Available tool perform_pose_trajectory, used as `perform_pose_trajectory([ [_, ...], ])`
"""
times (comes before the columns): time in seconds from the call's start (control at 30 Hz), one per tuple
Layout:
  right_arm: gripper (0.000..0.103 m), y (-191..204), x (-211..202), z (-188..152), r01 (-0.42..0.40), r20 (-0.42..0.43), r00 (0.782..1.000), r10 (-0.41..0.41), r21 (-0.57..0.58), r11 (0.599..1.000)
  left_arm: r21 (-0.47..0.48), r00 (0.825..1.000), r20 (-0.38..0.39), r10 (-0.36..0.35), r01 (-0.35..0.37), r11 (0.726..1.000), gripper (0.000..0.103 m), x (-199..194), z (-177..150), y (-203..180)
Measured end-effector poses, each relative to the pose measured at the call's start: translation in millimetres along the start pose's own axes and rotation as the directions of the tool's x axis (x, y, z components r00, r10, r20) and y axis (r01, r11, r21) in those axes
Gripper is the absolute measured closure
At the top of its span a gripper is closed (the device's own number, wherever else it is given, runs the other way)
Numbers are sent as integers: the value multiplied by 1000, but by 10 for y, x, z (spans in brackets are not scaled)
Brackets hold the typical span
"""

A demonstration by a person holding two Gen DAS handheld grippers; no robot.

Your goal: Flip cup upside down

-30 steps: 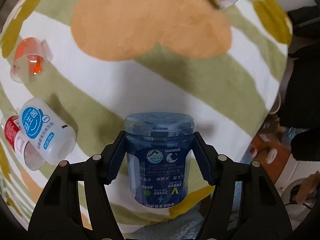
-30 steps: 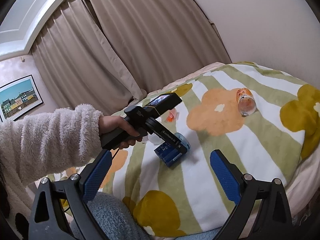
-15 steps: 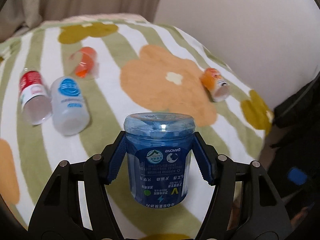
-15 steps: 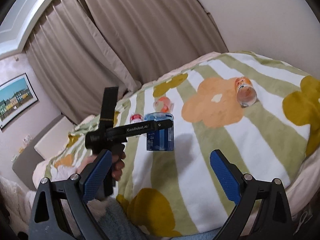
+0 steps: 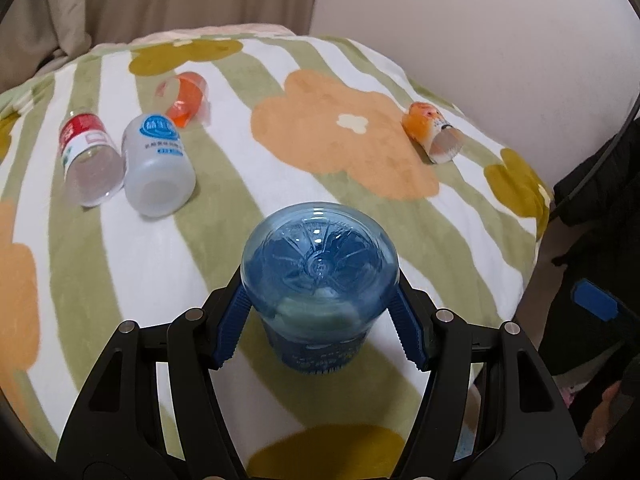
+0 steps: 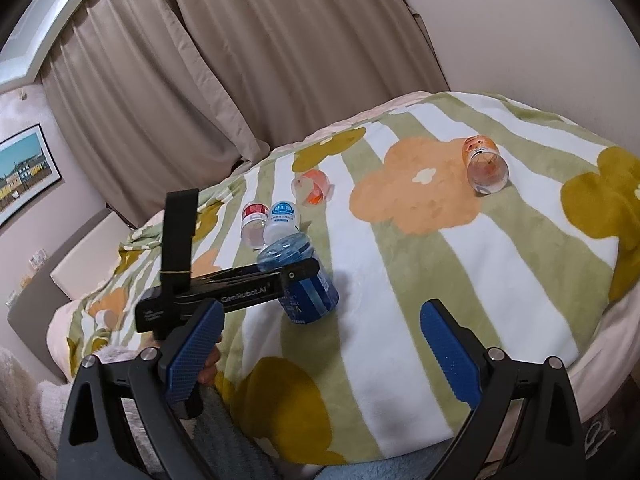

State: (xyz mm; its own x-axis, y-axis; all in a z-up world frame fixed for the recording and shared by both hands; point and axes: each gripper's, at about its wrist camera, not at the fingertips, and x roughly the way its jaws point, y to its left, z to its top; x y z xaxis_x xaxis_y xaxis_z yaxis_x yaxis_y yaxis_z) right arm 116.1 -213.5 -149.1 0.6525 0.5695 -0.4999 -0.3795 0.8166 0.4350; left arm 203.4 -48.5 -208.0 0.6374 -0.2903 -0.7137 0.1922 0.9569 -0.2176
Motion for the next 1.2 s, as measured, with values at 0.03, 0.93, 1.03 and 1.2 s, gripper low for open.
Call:
perform_pose_trajectory([
  [0.03, 5, 10, 8, -12, 12, 0, 1000, -12, -7, 1000, 2, 1000, 0, -1, 1, 1000, 41, -4, -13, -6],
  [0.93, 5, 94, 142, -73, 25, -30, 999, -26, -32, 999, 66, 999, -18, 34, -33, 997, 0, 10, -3, -99],
  [1.03, 5, 114, 133, -66, 26, -24, 999, -27, -37, 999, 80, 999, -10, 41, -40, 996, 0, -69, 2, -128],
  [1.2, 5, 215, 32, 41, 36, 3, 999, -36, -69, 997, 88, 997, 54, 51, -56, 995, 0, -473, 64, -147],
])
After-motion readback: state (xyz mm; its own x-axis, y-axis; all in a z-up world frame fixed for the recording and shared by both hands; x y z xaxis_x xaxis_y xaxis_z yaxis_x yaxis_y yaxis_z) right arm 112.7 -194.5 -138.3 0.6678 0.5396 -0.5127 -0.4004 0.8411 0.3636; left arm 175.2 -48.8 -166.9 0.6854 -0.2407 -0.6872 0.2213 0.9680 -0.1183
